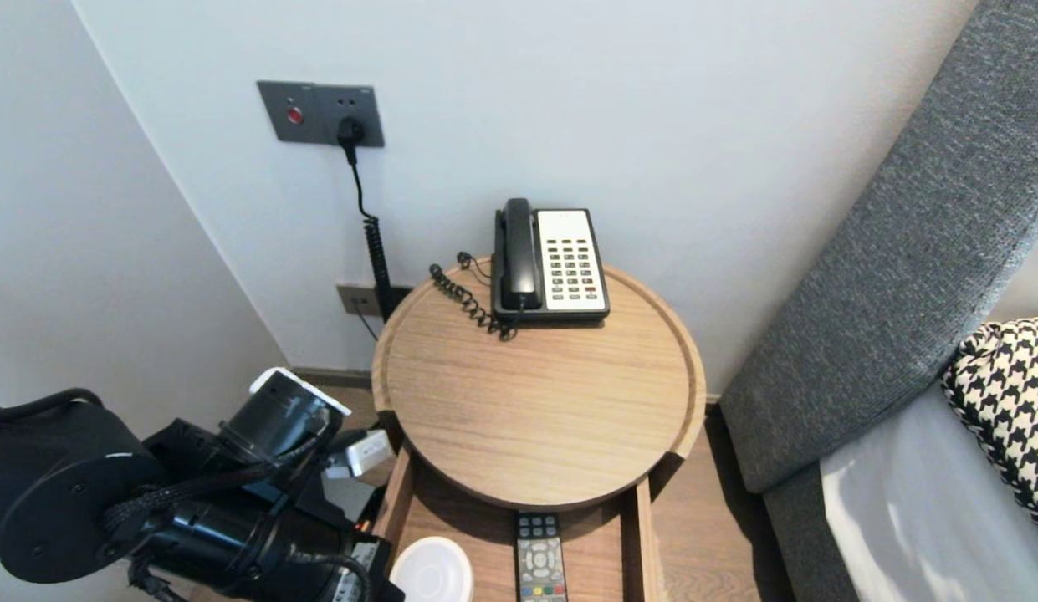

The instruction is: Open the nightstand drawer

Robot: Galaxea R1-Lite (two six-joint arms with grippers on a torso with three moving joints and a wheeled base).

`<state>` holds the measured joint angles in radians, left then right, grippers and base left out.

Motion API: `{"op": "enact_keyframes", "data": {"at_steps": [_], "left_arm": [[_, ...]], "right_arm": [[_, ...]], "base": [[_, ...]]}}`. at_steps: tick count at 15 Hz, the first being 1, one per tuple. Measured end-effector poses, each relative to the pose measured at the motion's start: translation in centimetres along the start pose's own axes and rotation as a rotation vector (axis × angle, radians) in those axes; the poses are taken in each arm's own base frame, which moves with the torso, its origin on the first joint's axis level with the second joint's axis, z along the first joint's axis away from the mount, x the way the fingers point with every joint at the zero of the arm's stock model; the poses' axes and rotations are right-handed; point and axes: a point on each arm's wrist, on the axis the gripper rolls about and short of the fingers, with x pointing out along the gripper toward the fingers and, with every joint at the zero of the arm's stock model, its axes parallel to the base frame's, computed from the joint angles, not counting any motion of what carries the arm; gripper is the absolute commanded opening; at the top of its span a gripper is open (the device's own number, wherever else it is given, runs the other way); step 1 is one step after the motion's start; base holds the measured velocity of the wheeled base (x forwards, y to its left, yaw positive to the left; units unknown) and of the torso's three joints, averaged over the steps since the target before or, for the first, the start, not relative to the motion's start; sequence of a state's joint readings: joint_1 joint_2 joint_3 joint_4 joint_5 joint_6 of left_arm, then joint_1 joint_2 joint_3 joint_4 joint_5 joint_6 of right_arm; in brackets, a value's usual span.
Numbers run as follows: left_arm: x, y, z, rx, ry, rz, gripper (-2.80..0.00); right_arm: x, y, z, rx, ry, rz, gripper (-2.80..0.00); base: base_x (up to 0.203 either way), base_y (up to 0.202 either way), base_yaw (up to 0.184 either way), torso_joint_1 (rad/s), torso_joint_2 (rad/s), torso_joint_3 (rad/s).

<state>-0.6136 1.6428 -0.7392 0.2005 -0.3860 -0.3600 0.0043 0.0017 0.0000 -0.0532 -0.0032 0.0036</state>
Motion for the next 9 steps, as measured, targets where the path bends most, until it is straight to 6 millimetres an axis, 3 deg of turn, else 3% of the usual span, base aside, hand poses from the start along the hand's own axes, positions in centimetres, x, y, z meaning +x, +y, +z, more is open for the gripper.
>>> {"op": "enact_keyframes", "data": {"at_steps": [9], "left_arm": [[-0.2,0.0,-1.6,0.073,0.035,0.004,-2.80]], "right_arm": [[0.0,0.0,0.0,0.000,0.000,0.000,-2.80]], "base": [[0.000,0.000,0.000,0.000,0.00,0.000]]}}
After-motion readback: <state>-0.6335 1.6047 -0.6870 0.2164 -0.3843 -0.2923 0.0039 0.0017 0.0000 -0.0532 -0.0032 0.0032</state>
